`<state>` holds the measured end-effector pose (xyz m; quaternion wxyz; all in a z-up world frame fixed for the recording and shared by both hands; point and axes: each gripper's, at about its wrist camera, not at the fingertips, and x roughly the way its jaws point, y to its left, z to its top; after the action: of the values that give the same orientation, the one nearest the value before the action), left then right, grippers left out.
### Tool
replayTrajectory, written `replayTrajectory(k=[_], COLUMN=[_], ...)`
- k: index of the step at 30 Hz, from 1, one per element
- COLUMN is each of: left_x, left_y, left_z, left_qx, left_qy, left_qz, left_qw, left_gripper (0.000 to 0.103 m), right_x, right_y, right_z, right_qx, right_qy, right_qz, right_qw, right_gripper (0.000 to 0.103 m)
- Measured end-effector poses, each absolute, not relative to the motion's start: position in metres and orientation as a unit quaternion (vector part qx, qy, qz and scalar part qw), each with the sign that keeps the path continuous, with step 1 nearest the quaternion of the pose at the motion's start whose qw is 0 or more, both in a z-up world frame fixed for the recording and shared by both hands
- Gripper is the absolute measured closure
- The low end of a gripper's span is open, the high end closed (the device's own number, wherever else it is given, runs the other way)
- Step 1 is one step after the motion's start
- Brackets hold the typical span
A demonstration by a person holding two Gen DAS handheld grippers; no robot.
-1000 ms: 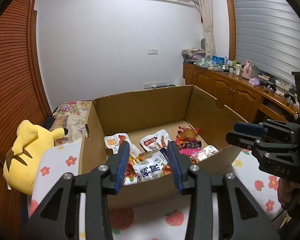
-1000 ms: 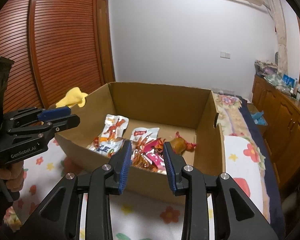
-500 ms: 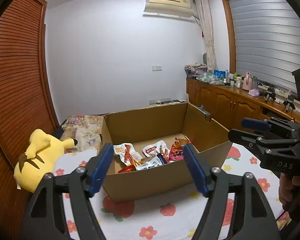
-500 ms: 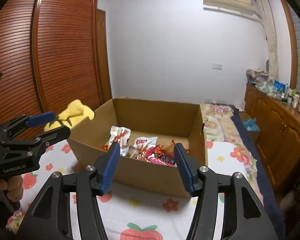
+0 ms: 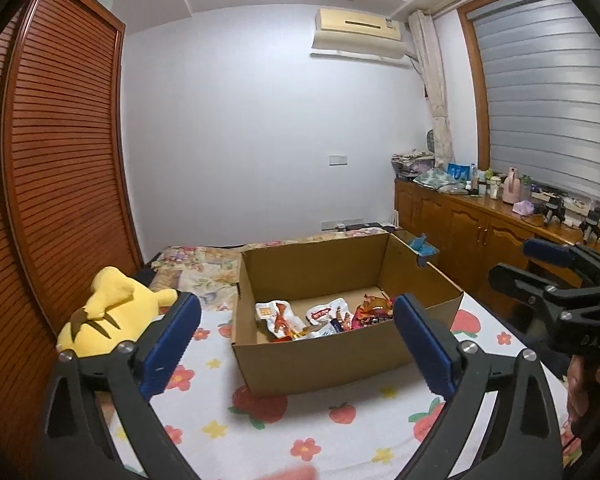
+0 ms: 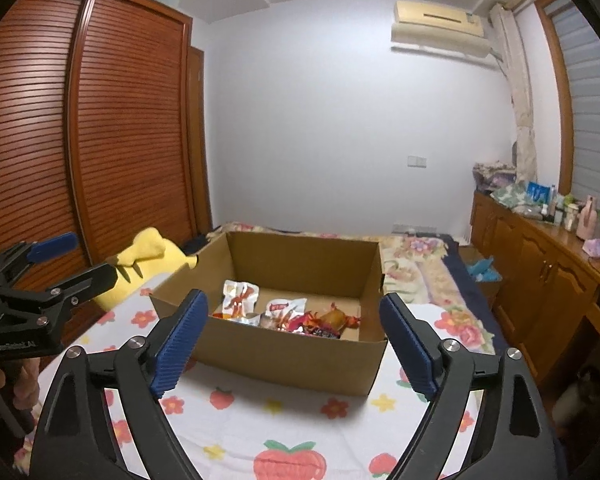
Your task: Organize snacks
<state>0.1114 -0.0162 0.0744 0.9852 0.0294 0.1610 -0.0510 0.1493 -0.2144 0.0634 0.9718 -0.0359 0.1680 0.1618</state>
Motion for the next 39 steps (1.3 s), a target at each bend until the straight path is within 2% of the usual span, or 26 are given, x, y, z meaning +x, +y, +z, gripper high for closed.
replayTrajectory(k=[6, 39], left_x=[0.091, 0.062], left_y=[-0.017, -0.008], left_z=[0.079, 0.052], left_qx=[0.024, 0.014], left_qy=[0.155, 0.189], left_qz=[-0.052, -0.048], left_qw=[0.986, 0.981], left_gripper=[0.005, 0.005], right_x=[0.130, 0.090], right_y=[-0.214, -0.225], right_z=[0.069, 0.047], right_qx=[-0.033, -0.029], right_qy=[0.155, 0.163], right_qz=[0.143, 0.113], right_qw=[0.977, 0.980], right_gripper=[0.003, 0.003])
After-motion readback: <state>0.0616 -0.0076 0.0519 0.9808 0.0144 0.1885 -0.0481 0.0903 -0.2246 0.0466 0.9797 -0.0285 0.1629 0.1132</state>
